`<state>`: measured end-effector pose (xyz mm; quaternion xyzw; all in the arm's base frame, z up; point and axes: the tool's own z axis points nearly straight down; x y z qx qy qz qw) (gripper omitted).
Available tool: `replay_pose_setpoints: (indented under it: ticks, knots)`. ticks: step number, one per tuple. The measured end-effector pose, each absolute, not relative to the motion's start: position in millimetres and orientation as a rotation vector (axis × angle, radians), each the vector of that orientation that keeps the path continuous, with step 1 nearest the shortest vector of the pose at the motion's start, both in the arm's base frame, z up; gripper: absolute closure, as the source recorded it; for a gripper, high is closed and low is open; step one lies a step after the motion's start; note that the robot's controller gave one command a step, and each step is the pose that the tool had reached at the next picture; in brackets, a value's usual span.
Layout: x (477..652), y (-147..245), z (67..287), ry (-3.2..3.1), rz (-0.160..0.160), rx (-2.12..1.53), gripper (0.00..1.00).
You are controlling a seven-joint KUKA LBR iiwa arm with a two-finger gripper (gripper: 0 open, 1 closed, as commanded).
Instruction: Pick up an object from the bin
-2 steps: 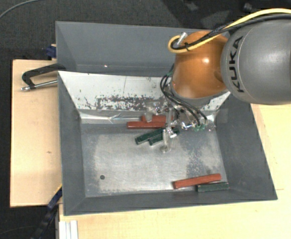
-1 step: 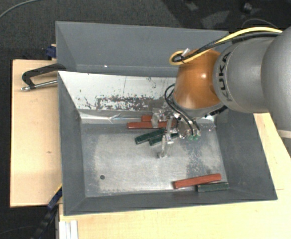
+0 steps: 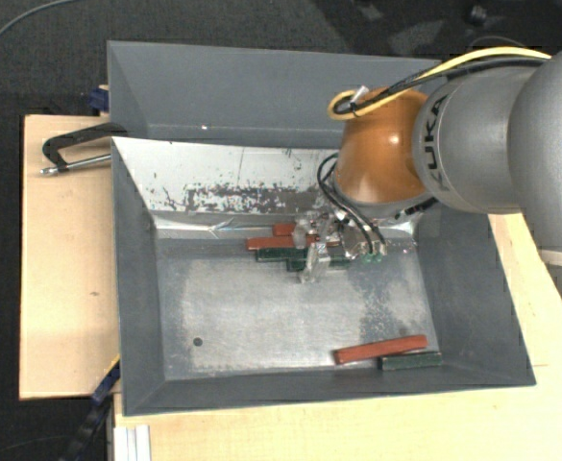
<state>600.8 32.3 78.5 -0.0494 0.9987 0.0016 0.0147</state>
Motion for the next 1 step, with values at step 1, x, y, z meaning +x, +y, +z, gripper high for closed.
replay_pose_setpoints:
  ticks: [1]
  knots:
    - [591.5,23.4,195.2,3.125,0.001,-0.1,1.0]
